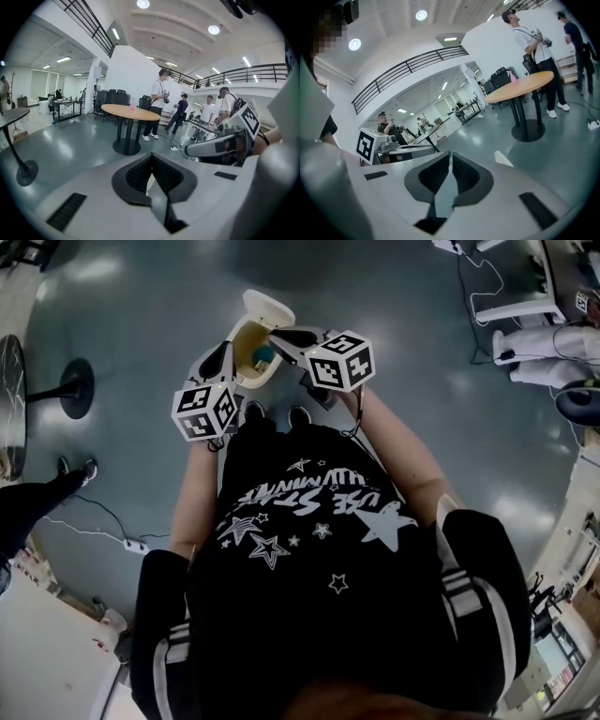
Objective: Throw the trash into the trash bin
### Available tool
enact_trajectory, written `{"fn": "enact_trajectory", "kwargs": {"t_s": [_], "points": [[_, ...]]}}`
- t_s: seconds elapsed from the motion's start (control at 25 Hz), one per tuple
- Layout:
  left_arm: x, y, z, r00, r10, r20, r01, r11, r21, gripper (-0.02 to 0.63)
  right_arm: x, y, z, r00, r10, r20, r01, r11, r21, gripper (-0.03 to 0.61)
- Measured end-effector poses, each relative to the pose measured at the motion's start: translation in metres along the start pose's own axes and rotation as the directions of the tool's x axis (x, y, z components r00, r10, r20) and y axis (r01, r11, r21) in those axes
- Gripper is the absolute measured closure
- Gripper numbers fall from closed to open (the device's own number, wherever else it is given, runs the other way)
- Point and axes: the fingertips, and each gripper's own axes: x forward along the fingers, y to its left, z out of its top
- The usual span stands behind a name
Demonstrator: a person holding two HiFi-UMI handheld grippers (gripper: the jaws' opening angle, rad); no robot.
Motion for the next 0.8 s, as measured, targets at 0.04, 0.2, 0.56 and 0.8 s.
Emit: {"fn": "enact_trajectory", "kwargs": {"t_s": [0.04, 0.2, 0.56, 0.8], "points": [[-0.001, -0.005, 0.001, 1.000, 0.003, 0.006, -0.003, 1.000, 0.002, 0.603, -0.004, 0.000, -0.001, 1.000, 0.005, 0.003, -0.005, 1.000, 0.003, 0.552], [-0.009, -0.018, 0.003, 1.000, 0.010, 0.019, -0.010, 1.000, 0.003, 0.603, -0.014, -0.001, -0.007, 1.000, 0.019, -0.006, -0.019, 1.000, 0.005, 0.571], [-0.036, -0.010, -0.016, 0.999, 0.034, 0.014, -0.034, 0.999, -0.018, 0.603, -0.031, -0.005, 0.001, 0.996, -0.003, 0.094, 0.002, 1.000, 0.010, 0.571], [-0.069, 0.007, -0.027, 0.999, 0.035, 0.024, -0.034, 0.999, -0.033, 0.603, -0.027, 0.007, -0.010, 0.993, -0.048, 0.111, 0.045, 0.999, 0.030, 0.572]]}}
